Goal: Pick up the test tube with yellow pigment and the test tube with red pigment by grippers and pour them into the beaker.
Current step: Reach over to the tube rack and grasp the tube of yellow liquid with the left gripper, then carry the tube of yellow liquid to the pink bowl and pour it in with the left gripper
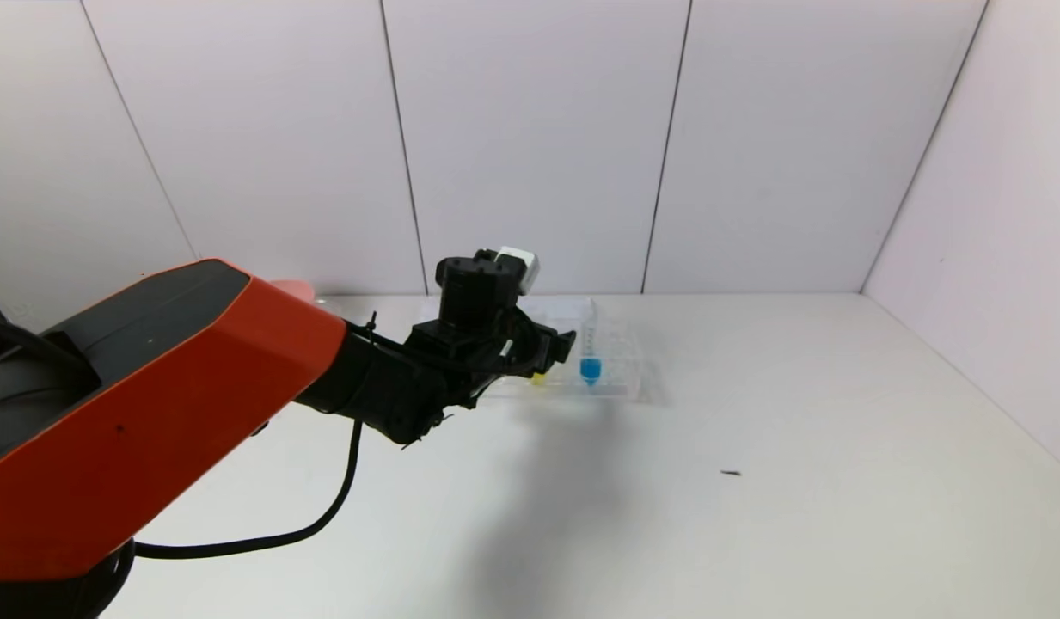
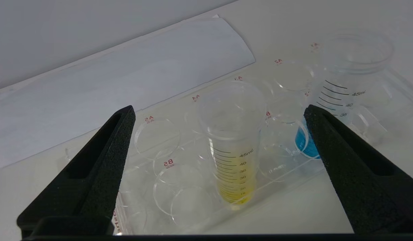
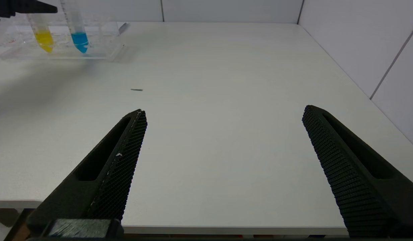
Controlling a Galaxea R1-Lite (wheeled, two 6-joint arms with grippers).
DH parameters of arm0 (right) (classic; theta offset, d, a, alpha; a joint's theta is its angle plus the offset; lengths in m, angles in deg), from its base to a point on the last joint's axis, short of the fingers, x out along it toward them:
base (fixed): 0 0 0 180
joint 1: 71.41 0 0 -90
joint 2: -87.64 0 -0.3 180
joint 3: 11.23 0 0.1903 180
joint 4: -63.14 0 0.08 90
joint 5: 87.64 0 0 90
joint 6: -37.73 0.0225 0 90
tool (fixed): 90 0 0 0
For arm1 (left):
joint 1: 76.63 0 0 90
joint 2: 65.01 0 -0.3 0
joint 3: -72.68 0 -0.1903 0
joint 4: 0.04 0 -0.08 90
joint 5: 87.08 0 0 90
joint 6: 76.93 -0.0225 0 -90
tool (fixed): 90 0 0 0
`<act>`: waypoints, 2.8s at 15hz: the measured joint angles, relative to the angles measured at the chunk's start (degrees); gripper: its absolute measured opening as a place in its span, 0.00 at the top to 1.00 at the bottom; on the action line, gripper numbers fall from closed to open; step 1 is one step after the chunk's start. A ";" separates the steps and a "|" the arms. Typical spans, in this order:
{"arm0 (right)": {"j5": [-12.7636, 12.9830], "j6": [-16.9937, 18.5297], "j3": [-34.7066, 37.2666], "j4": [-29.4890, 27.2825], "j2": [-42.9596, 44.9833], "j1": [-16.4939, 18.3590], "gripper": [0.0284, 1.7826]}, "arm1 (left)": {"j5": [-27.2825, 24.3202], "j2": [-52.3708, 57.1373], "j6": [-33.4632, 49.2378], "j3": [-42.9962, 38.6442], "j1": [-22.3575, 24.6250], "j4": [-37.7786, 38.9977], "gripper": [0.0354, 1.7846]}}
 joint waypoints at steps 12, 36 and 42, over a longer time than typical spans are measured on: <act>0.00 0.02 0.00 0.00 0.00 0.02 0.05 | 1.62 -2.11 -0.51 1.38 -0.02 -0.06 0.01; 0.00 0.02 0.00 0.00 0.00 0.00 0.05 | 1.51 1.79 -1.49 -0.99 -0.02 0.93 0.75; 0.00 0.02 0.00 0.00 0.00 0.00 0.05 | 1.43 5.10 -1.60 -2.72 -0.02 0.90 0.75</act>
